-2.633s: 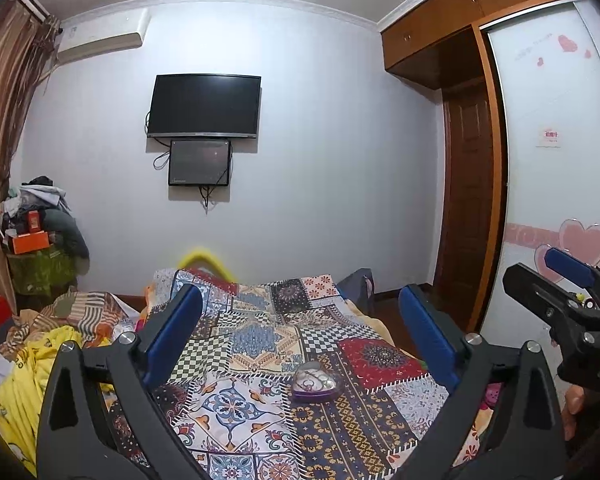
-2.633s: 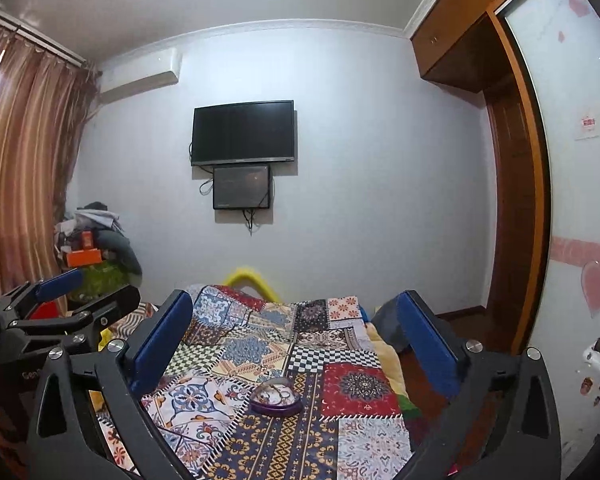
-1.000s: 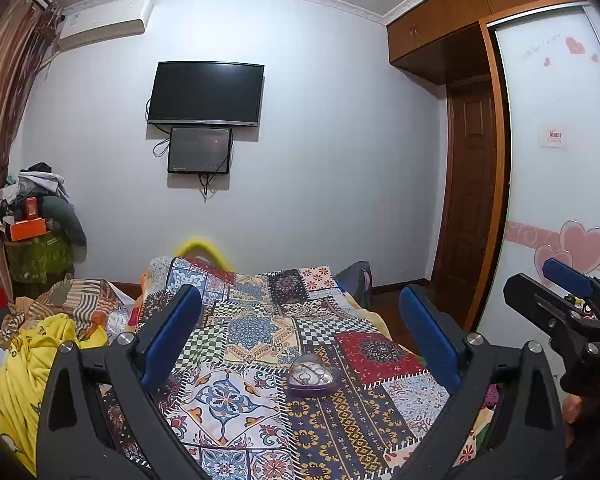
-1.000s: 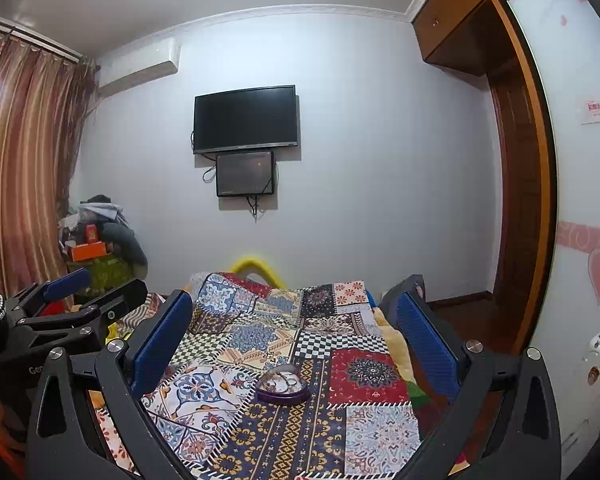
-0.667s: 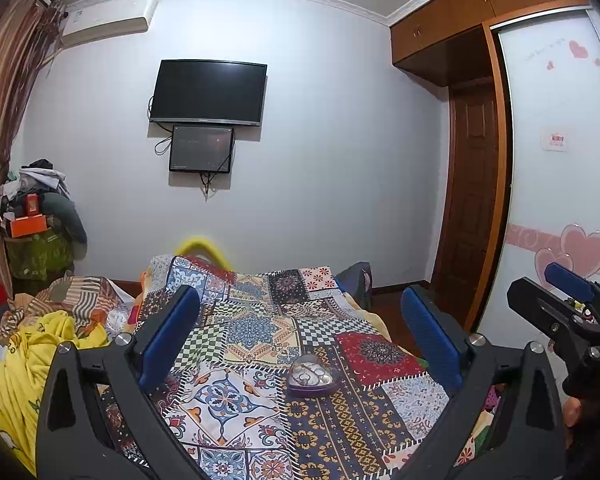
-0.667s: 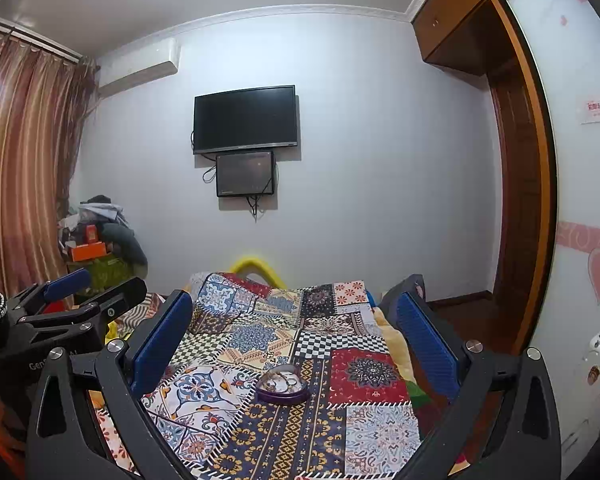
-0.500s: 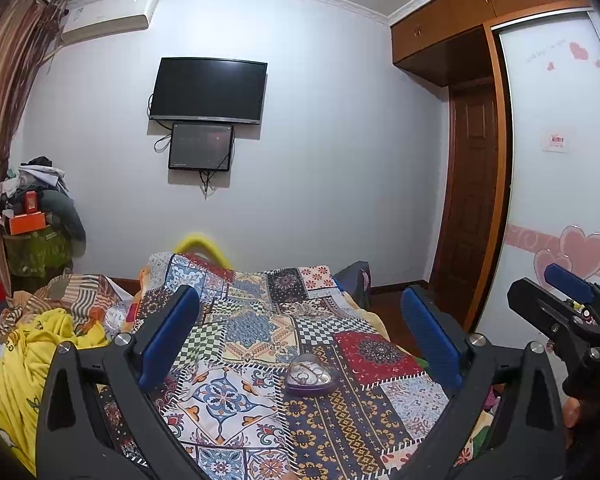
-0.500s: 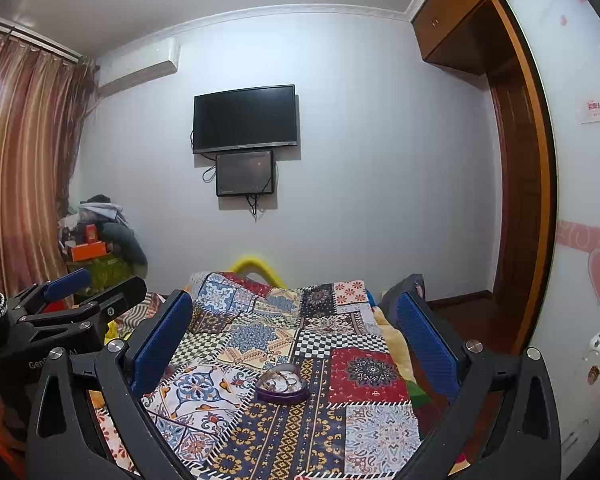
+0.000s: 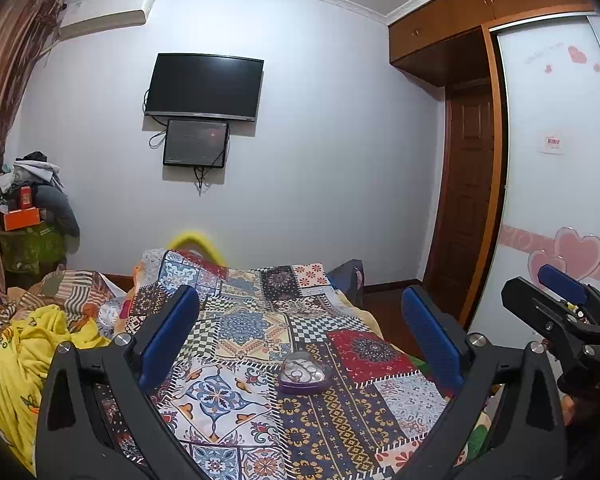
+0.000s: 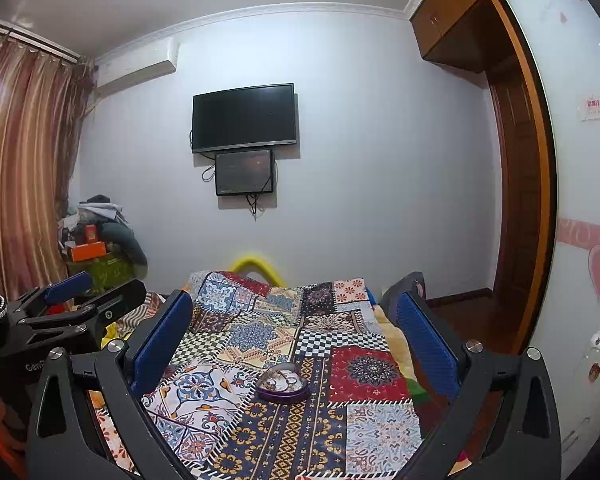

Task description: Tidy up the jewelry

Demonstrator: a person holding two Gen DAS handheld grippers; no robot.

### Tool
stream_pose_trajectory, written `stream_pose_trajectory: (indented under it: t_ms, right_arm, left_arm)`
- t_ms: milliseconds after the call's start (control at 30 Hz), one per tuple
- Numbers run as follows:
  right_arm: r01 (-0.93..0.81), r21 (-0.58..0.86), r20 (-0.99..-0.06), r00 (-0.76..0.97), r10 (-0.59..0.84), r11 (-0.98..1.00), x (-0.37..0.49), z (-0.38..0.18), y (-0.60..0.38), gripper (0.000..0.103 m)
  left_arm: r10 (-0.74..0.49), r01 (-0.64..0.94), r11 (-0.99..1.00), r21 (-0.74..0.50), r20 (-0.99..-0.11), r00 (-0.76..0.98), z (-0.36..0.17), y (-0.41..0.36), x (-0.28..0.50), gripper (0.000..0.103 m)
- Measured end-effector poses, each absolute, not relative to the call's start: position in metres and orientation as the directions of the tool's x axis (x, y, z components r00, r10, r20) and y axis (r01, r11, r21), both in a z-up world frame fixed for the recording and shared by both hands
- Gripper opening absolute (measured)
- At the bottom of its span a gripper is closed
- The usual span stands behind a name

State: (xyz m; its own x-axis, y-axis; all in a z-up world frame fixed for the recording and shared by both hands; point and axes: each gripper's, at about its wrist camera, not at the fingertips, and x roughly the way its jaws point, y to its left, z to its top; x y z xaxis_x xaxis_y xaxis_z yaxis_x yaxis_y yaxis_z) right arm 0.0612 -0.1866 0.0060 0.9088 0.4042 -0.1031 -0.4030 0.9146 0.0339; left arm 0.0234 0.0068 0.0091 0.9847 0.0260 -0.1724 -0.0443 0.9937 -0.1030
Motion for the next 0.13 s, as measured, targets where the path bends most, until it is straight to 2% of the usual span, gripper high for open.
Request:
stream_pose_trajectory:
  t_ms: [133]
  right_arm:
    - [-0.401, 0.039, -0.108, 0.909, 0.403, 0.915, 0.0625, 0.0045, -0.1868, 0.101]
  left_arm:
    - [0.025, -0.045, 0.993, -0.105, -0.177, 0.984, 0.0081, 0.0071, 0.0254, 0.102]
